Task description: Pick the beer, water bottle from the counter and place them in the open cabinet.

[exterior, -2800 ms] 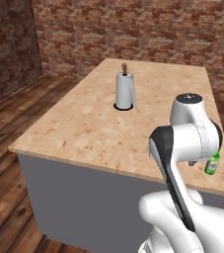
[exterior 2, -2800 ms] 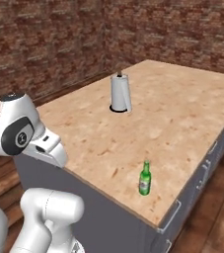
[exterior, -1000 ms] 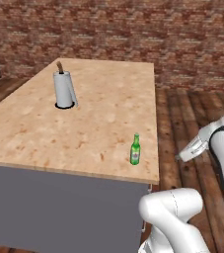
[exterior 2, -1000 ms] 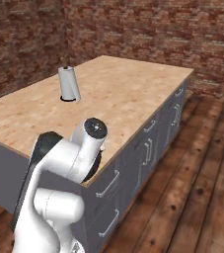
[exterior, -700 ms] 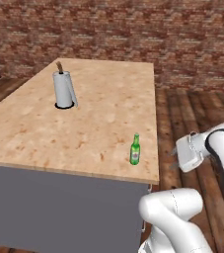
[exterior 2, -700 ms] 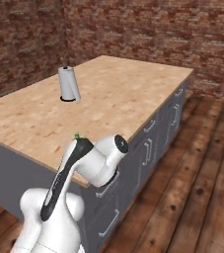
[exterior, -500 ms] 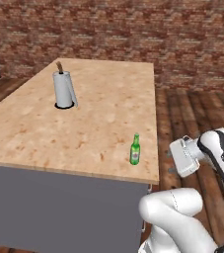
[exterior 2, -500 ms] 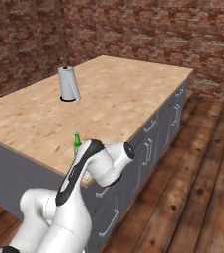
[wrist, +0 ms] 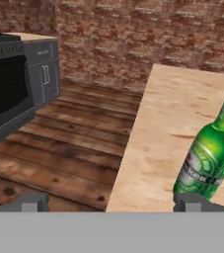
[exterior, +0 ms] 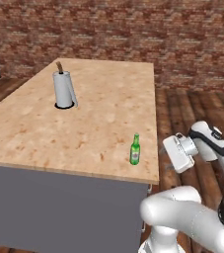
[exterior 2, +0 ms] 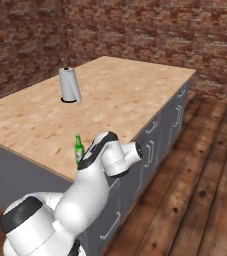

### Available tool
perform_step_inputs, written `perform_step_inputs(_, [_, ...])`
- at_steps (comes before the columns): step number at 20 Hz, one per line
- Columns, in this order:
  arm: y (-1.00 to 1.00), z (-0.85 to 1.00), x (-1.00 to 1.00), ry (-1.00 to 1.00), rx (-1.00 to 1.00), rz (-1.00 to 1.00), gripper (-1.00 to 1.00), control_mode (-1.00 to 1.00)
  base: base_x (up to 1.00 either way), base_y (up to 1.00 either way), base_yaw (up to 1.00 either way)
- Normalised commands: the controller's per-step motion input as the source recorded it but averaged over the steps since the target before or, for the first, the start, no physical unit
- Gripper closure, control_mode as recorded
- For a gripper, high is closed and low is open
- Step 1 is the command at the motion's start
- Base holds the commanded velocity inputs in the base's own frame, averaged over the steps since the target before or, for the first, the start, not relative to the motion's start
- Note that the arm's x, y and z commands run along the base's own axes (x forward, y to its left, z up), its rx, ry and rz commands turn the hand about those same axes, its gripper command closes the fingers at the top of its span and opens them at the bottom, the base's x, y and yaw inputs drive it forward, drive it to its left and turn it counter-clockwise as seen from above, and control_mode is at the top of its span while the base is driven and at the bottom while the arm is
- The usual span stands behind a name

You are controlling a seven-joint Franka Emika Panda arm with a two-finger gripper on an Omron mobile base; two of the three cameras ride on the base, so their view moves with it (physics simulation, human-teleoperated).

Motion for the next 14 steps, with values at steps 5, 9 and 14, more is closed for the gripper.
perform_step_inputs(5, [0.0, 0.0, 0.76, 0.05, 0.03, 0.0, -1.0, -1.0, 0.0, 0.0, 0.0])
perform_step_inputs(9, [0.04, -0.01, 0.47, -0.01, 0.0, 0.0, -1.0, -1.0, 0.0, 0.0, 0.0])
perform_step_inputs(14, [0.08, -0.02, 0.51, -0.01, 0.01, 0.0, -1.0, -1.0, 0.0, 0.0, 0.0])
